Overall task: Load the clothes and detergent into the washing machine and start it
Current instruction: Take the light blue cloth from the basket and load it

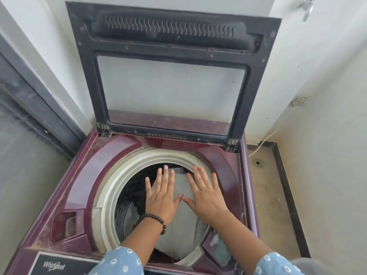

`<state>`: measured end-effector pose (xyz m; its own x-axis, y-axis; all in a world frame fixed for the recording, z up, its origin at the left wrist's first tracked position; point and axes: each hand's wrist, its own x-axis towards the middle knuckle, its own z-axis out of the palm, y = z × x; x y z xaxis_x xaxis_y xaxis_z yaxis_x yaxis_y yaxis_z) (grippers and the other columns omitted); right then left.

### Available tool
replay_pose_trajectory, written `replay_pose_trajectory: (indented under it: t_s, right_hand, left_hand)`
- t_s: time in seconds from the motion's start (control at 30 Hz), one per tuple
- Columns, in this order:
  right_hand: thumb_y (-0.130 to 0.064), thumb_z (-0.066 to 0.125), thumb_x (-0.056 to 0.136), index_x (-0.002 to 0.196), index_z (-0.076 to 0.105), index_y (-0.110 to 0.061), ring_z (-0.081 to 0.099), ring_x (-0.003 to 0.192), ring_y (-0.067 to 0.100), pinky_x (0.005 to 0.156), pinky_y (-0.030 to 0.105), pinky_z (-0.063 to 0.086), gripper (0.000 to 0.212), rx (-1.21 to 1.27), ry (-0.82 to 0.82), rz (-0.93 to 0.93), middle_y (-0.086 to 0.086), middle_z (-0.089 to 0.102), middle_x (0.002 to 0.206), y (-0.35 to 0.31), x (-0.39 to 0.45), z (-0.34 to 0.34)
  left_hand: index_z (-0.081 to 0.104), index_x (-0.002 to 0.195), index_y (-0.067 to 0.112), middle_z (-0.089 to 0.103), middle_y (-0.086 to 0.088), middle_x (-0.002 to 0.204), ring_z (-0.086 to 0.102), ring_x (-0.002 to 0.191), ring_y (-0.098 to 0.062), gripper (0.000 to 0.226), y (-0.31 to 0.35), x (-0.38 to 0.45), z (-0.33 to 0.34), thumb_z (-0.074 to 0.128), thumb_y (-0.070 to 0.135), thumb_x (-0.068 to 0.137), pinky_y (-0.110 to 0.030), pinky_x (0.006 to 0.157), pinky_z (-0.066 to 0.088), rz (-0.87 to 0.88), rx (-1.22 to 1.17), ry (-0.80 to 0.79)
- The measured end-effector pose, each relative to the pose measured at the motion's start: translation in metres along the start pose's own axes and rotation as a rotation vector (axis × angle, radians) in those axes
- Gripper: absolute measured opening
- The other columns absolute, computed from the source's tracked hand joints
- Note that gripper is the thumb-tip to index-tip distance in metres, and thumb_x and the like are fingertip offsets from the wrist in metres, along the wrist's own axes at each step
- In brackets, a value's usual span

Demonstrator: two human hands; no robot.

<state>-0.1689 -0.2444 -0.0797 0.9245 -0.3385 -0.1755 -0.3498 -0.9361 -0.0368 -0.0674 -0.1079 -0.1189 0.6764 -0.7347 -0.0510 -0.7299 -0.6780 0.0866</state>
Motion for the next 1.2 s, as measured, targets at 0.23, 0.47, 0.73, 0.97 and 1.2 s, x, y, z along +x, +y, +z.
replay_pose_trajectory:
  t_s: [0.23,0.47,0.73,0.97,1.2]
  right_hand:
    - [-0.068,0.030,0.090,0.142,0.048,-0.021,0.027,0.144,0.031,0.107,0.059,0.016,0.072,0.030,0.076,0.013,0.012,0.042,0.151,-0.002,-0.023,0.003]
    - [-0.064,0.029,0.092,0.147,0.037,-0.022,0.013,0.147,0.031,0.109,0.058,0.016,0.070,0.012,0.272,0.068,0.013,0.029,0.157,0.003,-0.040,-0.010]
    - [-0.064,0.029,0.093,0.150,0.032,-0.024,0.010,0.148,0.030,0.110,0.059,0.014,0.070,0.032,0.389,0.173,0.011,0.024,0.159,0.026,-0.067,-0.024]
    - [-0.064,0.031,0.092,0.150,0.034,-0.024,0.013,0.146,0.031,0.109,0.058,0.012,0.070,0.030,0.447,0.292,0.013,0.030,0.157,0.067,-0.113,-0.020]
    - [-0.065,0.030,0.093,0.151,0.028,-0.026,0.013,0.146,0.031,0.111,0.057,0.008,0.070,0.024,0.500,0.389,0.012,0.026,0.158,0.111,-0.155,-0.021]
  left_hand:
    - [0.028,0.151,0.012,0.009,-0.010,0.162,0.022,0.146,-0.029,0.073,0.010,-0.022,-0.005,0.030,0.051,0.089,-0.062,0.112,0.015,0.025,0.023,0.070]
    - [0.027,0.152,0.013,0.010,-0.010,0.162,0.016,0.148,-0.028,0.072,0.015,-0.033,-0.020,0.011,0.060,0.099,-0.057,0.117,0.005,0.015,0.054,0.124]
    - [0.024,0.151,0.012,0.027,-0.016,0.158,0.007,0.149,-0.024,0.072,0.052,-0.038,-0.044,0.011,0.061,0.099,-0.057,0.115,0.004,0.028,0.056,0.263]
    - [0.019,0.152,0.013,0.002,-0.010,0.163,0.004,0.149,-0.024,0.074,0.101,-0.044,-0.052,0.026,0.058,0.094,-0.058,0.116,0.003,0.102,0.079,0.352]
    - [0.024,0.152,0.011,0.023,-0.015,0.159,0.007,0.149,-0.024,0.072,0.162,-0.052,-0.064,0.009,0.059,0.100,-0.056,0.115,0.003,0.165,0.081,0.298]
